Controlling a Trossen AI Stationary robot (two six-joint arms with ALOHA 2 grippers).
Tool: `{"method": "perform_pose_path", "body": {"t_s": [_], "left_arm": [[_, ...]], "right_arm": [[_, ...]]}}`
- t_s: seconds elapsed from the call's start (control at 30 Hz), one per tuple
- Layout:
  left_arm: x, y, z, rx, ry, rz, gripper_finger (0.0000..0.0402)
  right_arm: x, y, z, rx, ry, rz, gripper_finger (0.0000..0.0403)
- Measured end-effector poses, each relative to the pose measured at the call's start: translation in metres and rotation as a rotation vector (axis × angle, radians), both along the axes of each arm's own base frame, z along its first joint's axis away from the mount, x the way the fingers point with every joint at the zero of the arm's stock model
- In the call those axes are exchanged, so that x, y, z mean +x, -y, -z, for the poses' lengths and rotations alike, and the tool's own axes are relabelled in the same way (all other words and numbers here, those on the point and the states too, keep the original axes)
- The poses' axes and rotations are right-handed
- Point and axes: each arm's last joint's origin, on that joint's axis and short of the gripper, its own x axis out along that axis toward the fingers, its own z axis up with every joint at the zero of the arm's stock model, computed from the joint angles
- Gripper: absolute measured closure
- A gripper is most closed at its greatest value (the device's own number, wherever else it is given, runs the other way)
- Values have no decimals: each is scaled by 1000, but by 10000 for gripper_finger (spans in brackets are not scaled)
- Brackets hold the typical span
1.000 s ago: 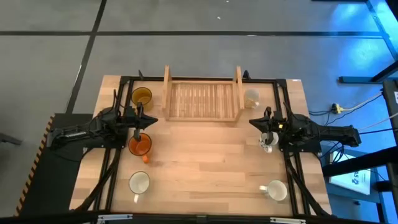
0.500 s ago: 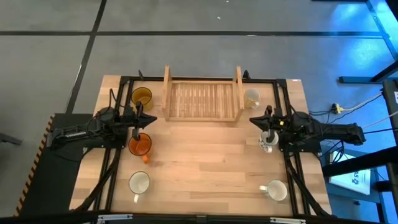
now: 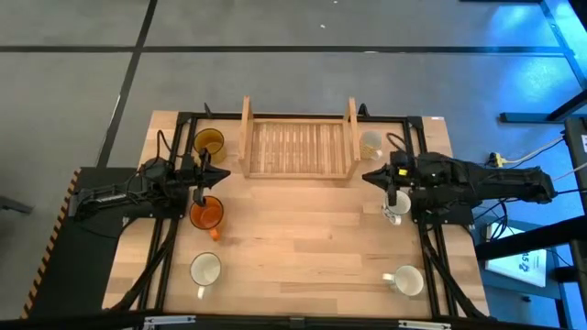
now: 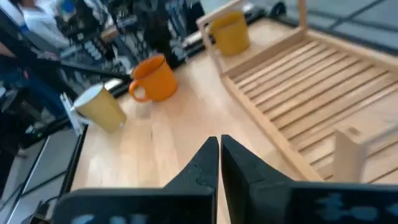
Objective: Place coffee mugs
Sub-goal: Put the blue patterned mug on the shelf
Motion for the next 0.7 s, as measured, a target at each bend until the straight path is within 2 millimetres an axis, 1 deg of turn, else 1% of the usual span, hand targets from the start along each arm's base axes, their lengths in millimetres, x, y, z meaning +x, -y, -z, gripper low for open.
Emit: {"method": "perform_pose_path", "body": {"t_s": [0.1, 0.27, 0.4, 0.5, 0.6, 0.7], "left_arm": [[-1, 1, -5, -6, 57, 16, 398], [-3, 1, -11, -17, 123, 14, 398], [-4, 1, -14, -13, 149, 11, 398], [-4, 0, -15, -38, 170, -21, 398], [-5, -1, -15, -108, 181, -49, 398], [-5, -2, -15, -144, 185, -54, 398]], "right_arm": [[13, -1, -13, 60, -40, -21, 395], [37, -1, -27, 225, -2, 11, 395], [51, 1, -30, 295, -29, 76, 395], [60, -1, -30, 459, -60, 109, 391], [68, -8, -24, 541, -168, 101, 362], [73, -16, -21, 600, -290, 75, 315]]}}
